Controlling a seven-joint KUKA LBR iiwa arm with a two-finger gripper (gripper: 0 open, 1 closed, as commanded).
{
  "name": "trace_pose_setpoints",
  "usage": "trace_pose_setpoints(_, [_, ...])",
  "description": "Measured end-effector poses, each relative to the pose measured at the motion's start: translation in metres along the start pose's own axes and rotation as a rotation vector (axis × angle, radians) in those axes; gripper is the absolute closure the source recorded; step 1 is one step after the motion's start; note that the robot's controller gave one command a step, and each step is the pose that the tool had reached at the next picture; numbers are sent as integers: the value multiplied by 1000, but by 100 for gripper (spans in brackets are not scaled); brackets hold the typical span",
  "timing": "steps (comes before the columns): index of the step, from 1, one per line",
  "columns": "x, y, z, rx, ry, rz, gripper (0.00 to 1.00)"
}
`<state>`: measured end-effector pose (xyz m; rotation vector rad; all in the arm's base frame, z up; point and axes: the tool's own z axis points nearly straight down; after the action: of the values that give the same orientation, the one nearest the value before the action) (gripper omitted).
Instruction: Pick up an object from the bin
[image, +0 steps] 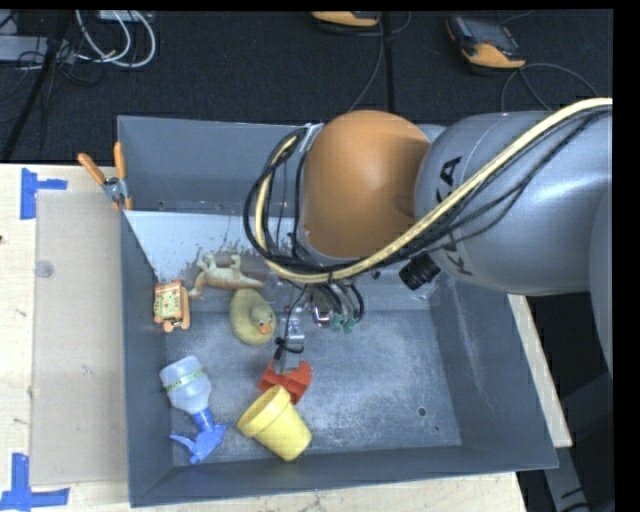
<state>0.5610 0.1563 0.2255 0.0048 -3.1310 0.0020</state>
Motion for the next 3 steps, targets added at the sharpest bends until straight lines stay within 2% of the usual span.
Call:
trace_pose_setpoints(1, [-1, -1, -5, -1, -8, 3, 0])
trace_pose_setpoints(2, [6, -14, 29, -2, -12, -54, 0])
trace_pose_setpoints(3, [25, -32, 83, 0, -9, -179, 0])
